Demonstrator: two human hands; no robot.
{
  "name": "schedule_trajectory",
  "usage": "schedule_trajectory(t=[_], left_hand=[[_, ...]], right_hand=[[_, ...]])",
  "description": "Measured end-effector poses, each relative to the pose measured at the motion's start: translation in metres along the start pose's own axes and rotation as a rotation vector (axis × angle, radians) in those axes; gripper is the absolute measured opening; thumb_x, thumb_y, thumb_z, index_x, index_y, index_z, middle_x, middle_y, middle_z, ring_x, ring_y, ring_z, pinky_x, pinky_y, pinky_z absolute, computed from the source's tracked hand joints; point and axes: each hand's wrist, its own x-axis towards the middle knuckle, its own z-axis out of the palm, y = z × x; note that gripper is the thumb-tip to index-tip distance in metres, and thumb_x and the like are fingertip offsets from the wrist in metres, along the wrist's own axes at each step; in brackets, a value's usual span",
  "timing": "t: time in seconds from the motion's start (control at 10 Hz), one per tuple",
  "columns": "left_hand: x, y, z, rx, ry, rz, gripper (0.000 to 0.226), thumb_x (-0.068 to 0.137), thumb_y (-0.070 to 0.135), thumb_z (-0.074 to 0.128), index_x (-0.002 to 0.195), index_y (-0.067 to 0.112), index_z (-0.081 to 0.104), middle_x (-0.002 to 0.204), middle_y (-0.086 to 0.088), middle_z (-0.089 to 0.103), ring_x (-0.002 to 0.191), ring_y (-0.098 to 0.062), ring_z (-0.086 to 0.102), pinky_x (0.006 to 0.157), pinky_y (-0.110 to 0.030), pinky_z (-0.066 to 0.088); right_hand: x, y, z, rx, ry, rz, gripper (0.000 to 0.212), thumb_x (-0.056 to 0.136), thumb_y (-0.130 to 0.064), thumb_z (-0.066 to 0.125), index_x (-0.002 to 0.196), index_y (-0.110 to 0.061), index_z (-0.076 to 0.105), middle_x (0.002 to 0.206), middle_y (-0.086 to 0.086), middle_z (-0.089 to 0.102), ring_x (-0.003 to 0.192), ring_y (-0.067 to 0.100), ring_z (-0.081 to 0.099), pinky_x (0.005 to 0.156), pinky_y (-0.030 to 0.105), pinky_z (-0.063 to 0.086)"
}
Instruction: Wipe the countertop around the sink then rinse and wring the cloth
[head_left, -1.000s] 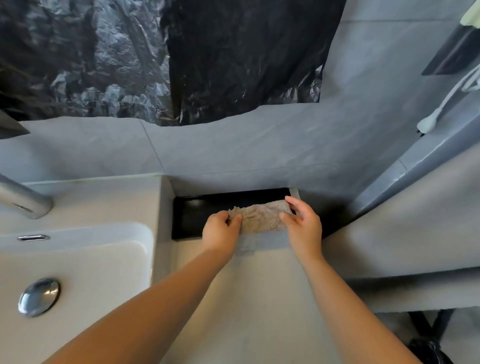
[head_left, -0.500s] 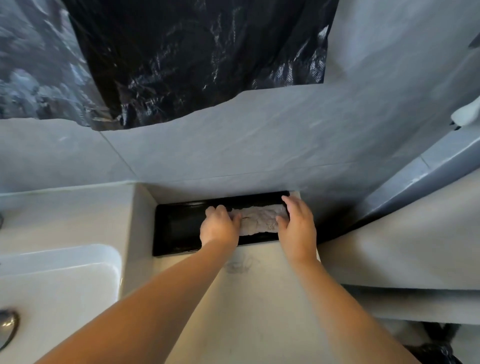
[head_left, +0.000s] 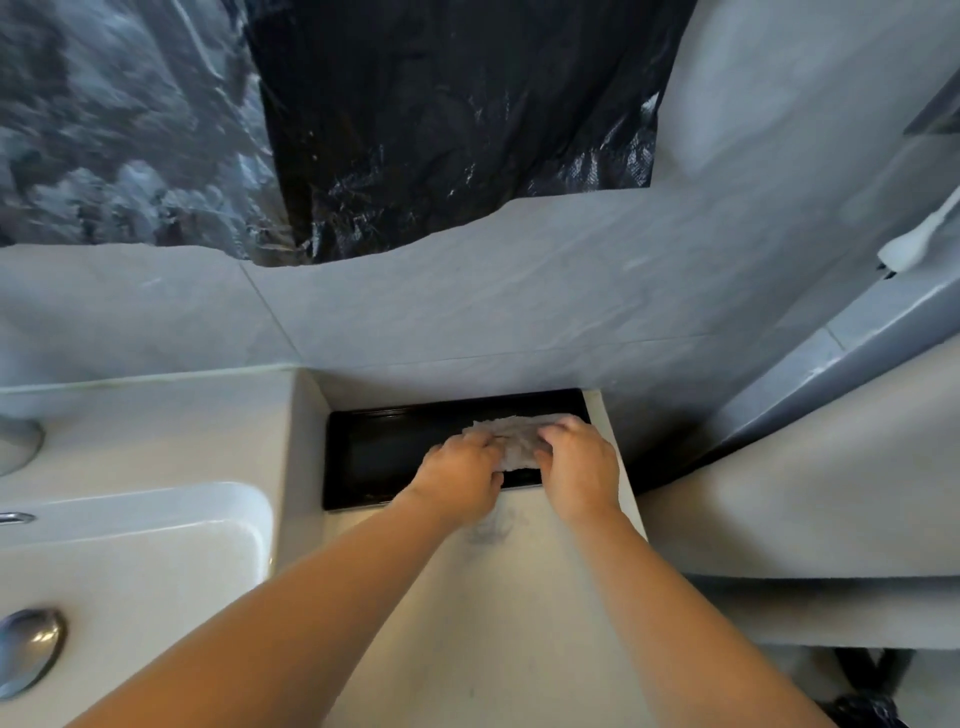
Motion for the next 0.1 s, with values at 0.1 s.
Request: schedule_trajectory(t=[0.1], left_hand=[[-0.0187, -0.0170, -0.0178, -0.050, 0.129, 0.002, 0.031, 0.090, 0.020, 0.047, 0.118, 0.012, 0.060, 0.115, -0.005, 0.056, 0.106, -0.026, 0.053, 0.087, -0.040, 0.050]], right_hand=[[-0.0135, -0.0063, -0.0194, 0.193, 0.076, 0.065, 0.023, 0.091, -0.018, 0.057, 0.111, -0.018, 0.068, 0.114, -0.001, 0.064, 0.101, 0.020, 0.059, 0.078, 0.029, 0.048]])
